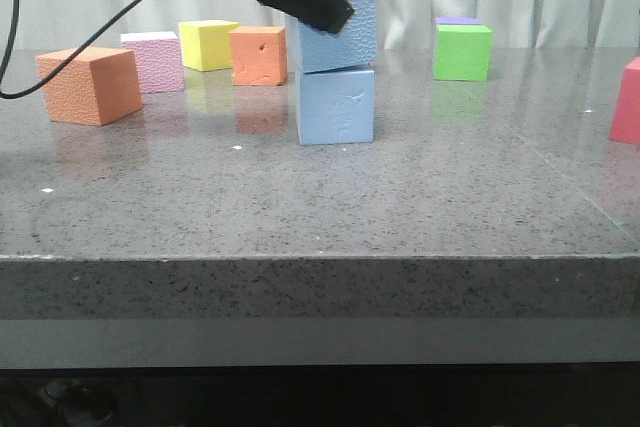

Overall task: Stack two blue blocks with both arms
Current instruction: 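Place the blue cube on top of the moved blue cube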

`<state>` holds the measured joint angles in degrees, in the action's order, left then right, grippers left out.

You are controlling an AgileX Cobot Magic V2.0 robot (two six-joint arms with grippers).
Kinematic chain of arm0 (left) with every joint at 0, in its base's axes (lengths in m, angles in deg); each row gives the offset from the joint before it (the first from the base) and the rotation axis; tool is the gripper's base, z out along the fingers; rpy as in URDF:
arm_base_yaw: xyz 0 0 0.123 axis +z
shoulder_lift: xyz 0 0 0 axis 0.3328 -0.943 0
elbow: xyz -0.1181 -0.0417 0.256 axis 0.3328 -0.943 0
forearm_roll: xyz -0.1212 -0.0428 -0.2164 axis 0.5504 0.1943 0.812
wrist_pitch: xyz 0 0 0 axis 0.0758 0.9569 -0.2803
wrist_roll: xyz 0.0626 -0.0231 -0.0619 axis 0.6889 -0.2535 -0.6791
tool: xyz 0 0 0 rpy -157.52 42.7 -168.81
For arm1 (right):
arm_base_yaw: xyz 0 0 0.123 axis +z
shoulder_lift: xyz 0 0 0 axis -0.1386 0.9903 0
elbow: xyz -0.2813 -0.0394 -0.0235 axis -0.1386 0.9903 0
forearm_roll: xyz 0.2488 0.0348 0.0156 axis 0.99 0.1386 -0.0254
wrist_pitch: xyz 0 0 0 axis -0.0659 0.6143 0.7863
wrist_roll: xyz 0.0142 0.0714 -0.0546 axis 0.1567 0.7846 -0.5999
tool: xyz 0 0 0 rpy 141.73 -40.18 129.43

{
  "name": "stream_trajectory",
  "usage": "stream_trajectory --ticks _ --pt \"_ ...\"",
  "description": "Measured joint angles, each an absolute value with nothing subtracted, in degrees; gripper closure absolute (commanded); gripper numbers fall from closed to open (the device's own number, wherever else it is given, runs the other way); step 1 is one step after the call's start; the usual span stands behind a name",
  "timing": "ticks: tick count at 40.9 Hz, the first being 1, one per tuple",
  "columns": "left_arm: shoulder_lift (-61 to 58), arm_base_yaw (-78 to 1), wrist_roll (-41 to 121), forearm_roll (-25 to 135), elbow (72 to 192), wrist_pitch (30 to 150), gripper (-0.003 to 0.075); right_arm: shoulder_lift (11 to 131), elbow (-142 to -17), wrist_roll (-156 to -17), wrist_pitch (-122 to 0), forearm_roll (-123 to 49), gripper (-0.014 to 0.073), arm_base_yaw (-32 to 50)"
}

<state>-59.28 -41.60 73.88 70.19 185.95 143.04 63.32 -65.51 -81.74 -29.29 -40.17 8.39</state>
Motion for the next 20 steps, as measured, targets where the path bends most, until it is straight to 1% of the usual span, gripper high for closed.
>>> stream_trajectory --ticks 9,11,20 --pt "-59.76 -41.60 74.00 70.31 185.95 143.15 0.0127 63.32 -65.51 -81.74 -29.29 -40.17 -0.0059 8.39" --pt "-59.87 -41.60 74.00 70.31 185.95 143.24 0.0113 63.32 -65.51 -81.74 -29.29 -40.17 -0.0059 8.39" --pt "-59.99 -41.60 74.00 70.31 185.95 143.13 0.0113 63.32 -65.51 -81.74 -29.29 -40.17 -0.0059 8.39"
